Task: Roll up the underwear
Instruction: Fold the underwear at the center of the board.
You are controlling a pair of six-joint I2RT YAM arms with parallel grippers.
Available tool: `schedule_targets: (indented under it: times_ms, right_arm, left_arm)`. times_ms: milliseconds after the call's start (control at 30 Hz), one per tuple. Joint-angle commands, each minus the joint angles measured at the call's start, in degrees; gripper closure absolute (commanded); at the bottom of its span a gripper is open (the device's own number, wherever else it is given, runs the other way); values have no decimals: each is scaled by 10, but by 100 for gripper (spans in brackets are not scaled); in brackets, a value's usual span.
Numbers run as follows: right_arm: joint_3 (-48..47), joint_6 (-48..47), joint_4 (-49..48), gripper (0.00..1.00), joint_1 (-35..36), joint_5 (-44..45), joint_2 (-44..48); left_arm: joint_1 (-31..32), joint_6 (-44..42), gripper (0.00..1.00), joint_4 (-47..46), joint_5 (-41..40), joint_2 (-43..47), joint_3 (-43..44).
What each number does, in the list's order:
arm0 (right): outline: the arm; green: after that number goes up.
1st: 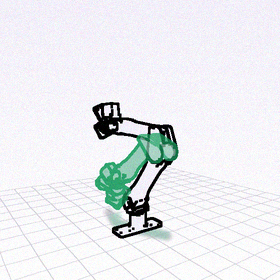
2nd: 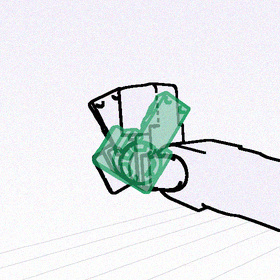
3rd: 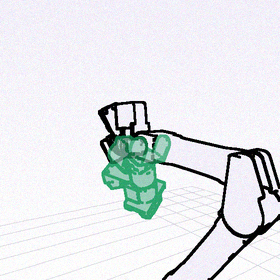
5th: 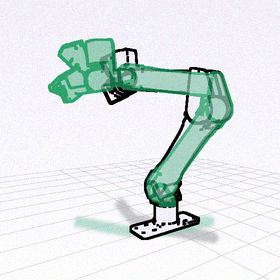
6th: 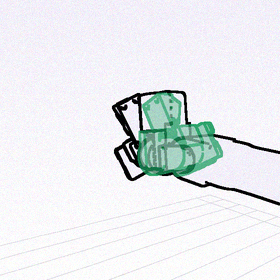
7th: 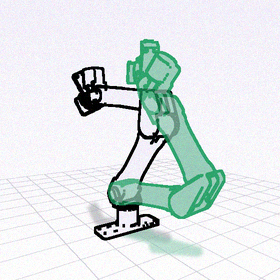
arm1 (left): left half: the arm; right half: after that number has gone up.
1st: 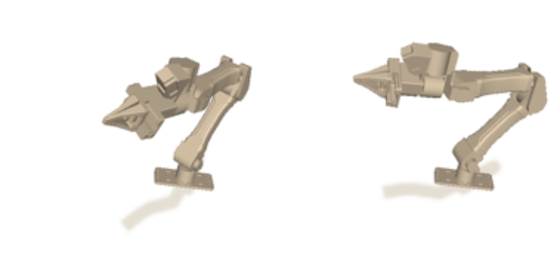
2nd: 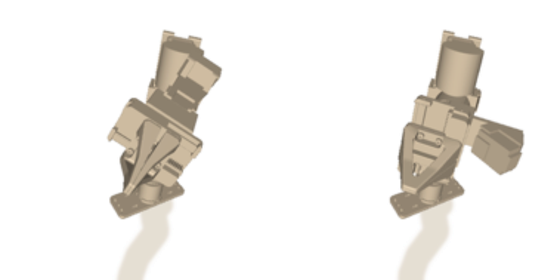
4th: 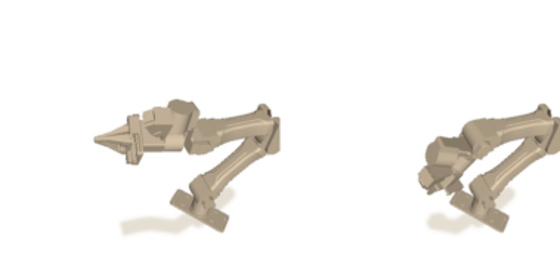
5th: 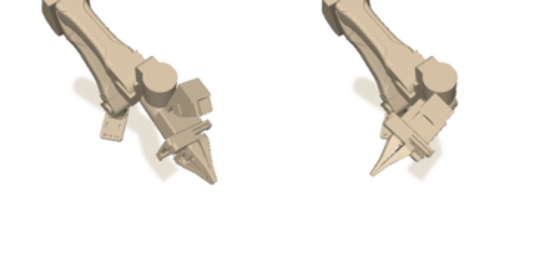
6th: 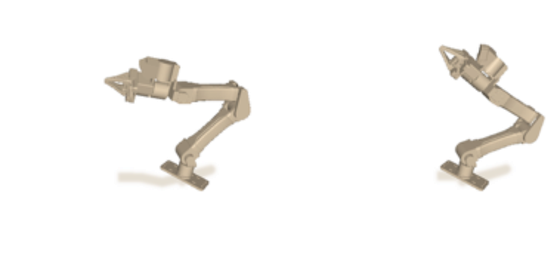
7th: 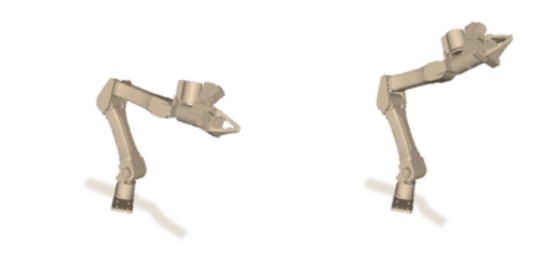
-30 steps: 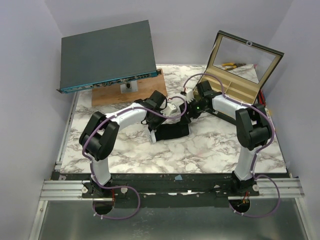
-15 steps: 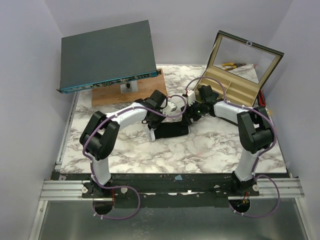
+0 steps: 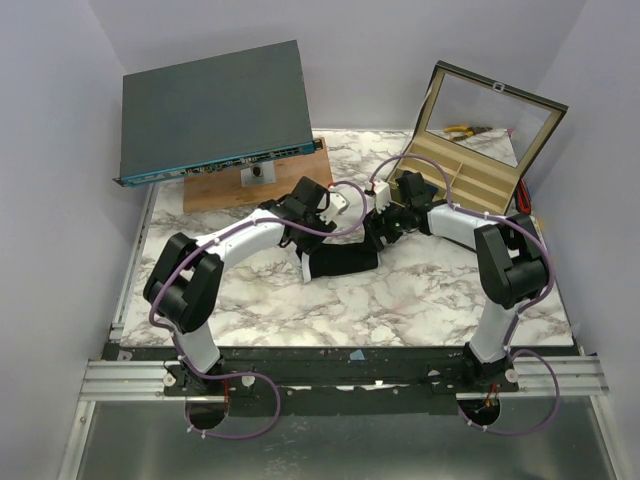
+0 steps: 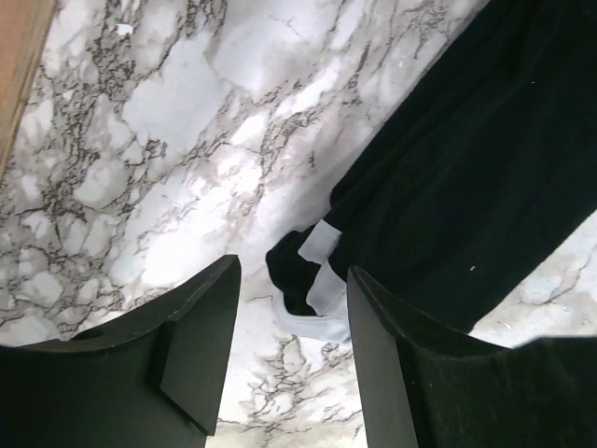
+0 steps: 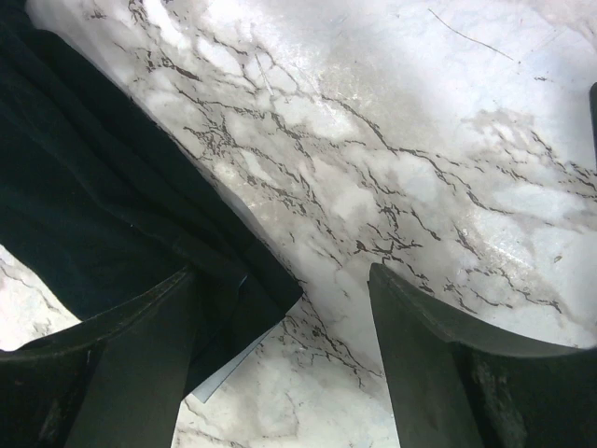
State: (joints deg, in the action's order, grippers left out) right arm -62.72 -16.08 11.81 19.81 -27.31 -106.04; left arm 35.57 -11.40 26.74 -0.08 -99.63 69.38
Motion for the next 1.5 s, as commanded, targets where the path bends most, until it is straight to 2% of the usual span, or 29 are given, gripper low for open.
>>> schedule_targets:
  times_ms: [0,233,500,667,800,1100,1333,1467]
  right_arm:
    - [16,-11,31,26,0,52,-8]
    - [5,-5,35,25,-1,46,4]
    - [-7,-5,49,25,0,36,11]
    - [-2,-4,48,24,1,35,13]
    - [2,-4,45,24,4,41,17]
    - [10,-8,43,23,7,46,19]
    - [10,-18,53,22,7,58,16]
    - [4,-25,66,21,7,61,21]
  left_arm:
    - [-5,-13,45,-24,-57,17,-15]
    - [-10,-14,45,-41,-68,46,-35]
    - [-11,-18,42,-94,39,128,-92]
    - [0,-37,41,-78,63,102,-80]
    - [22,-65,41,-67,45,68,-74]
    - [63,-111,41,-68,-99,-15,-70]
    - [65,-118,40,-80,-130,-18,-88]
    - [60,-105,33,-80,-107,6,-88]
